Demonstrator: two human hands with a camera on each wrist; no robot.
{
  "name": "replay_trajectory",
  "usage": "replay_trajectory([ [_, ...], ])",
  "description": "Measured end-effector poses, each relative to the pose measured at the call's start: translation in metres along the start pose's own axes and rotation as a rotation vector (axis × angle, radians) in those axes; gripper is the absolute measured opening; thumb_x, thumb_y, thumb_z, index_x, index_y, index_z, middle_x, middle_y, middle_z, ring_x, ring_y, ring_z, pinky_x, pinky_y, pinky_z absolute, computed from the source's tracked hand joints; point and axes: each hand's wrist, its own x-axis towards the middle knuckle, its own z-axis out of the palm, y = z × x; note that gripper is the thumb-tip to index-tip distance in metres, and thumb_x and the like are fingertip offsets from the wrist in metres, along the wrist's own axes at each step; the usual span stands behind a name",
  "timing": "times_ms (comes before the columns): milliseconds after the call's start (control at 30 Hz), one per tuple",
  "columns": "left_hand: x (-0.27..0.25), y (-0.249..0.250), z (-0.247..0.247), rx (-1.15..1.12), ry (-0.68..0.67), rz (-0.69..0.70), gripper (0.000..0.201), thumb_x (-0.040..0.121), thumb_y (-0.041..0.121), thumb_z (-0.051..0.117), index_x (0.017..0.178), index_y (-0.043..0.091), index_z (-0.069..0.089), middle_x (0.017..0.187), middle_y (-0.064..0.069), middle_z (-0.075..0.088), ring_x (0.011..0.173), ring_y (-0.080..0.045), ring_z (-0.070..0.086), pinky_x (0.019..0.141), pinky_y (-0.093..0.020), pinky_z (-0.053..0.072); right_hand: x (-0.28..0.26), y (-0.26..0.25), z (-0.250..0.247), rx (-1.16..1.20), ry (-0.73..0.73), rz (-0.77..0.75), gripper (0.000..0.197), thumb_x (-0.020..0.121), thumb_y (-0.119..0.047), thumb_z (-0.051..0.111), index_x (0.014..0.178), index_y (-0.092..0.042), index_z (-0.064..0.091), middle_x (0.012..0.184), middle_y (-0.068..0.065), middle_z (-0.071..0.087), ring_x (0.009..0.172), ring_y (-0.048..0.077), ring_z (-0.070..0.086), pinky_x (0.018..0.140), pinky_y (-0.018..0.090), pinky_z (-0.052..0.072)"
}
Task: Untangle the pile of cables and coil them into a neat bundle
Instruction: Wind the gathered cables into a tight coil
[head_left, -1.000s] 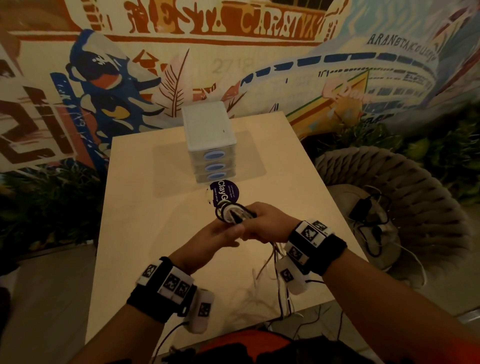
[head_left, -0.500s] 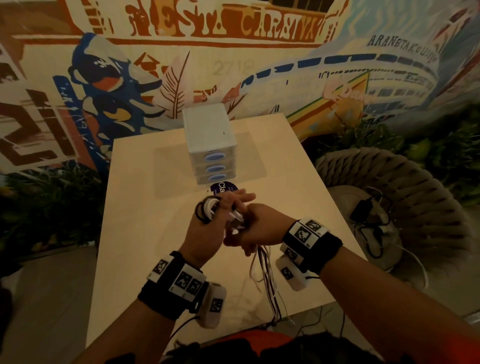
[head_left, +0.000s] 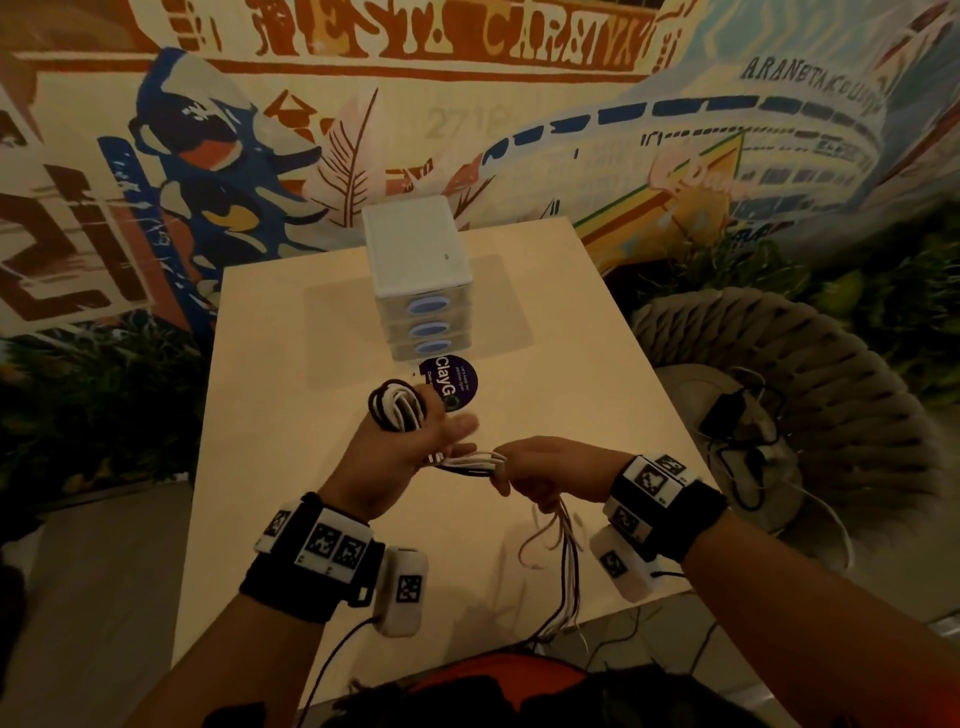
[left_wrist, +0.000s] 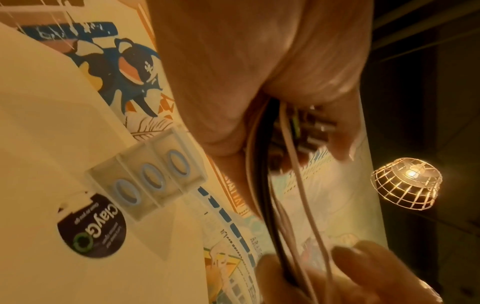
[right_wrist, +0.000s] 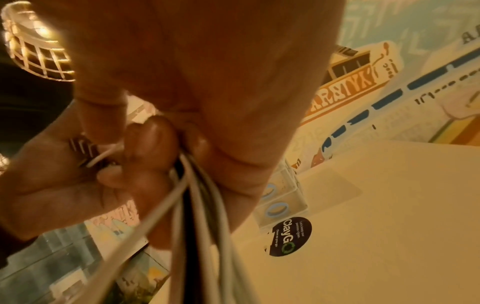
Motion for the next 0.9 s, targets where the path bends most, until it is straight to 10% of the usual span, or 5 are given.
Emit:
replay_trajectory([
  [167, -0.006, 0.004, 0.0, 0.505, -0.121, 0.005, 0.021, 0.088, 0.002, 0.075, 0.107, 0.006, 0.069, 0.077, 0.012, 0.067, 0.066, -0.009, 0.06, 0.07, -0.026, 0.048, 0.002, -0.001, -0.002, -0.298, 0.073, 0.146, 0.044, 0.103, -0.05, 0.049, 0.088, -0.012, 0.065, 0.066, 0.0, 0.057, 0.058, 0.018, 0.055, 0.064, 0.035, 0.057],
  [367, -0.009, -0.02, -0.002, 0.739, -0.051, 0.037, 0.034, 0.101, 0.019, 0.059, 0.128, 0.04, 0.067, 0.091, 0.014, 0.071, 0.087, -0.007, 0.065, 0.084, -0.032, 0.054, 0.008, 0.0, 0.004, -0.405, 0.115, 0.245, 0.042, 0.104, -0.052, 0.041, 0.085, -0.017, 0.054, 0.071, 0.0, 0.045, 0.058, 0.017, 0.041, 0.058, 0.03, 0.043],
  [533, -0.004, -0.03, -0.011, 1.226, -0.248, 0.076, 0.047, 0.099, 0.021, 0.061, 0.145, 0.029, 0.055, 0.14, 0.006, 0.061, 0.127, -0.013, 0.056, 0.107, -0.027, 0.043, 0.014, -0.008, 0.011, -0.4, 0.093, 0.263, 0.031, 0.106, -0.032, 0.035, 0.086, -0.015, 0.051, 0.072, 0.001, 0.043, 0.06, 0.017, 0.036, 0.056, 0.029, 0.038],
  [700, -0.006, -0.033, -0.009, 1.384, -0.425, 0.008, 0.019, 0.101, 0.038, 0.052, 0.116, 0.04, 0.064, 0.099, 0.007, 0.071, 0.087, -0.014, 0.063, 0.077, -0.039, 0.052, 0.018, -0.011, 0.015, -0.286, 0.122, 0.276, 0.039, 0.103, -0.031, 0.027, 0.08, -0.014, 0.054, 0.066, 0.001, 0.041, 0.053, 0.016, 0.031, 0.052, 0.027, 0.032],
  [900, -0.009, -0.036, -0.003, 1.48, -0.487, -0.104, 0.024, 0.099, 0.039, 0.059, 0.12, 0.031, 0.066, 0.104, 0.002, 0.072, 0.094, -0.017, 0.065, 0.08, -0.032, 0.05, 0.024, -0.018, 0.026, -0.227, 0.103, 0.321, 0.052, 0.098, -0.048, 0.026, 0.074, -0.013, 0.055, 0.061, -0.001, 0.04, 0.051, 0.015, 0.029, 0.054, 0.027, 0.03],
])
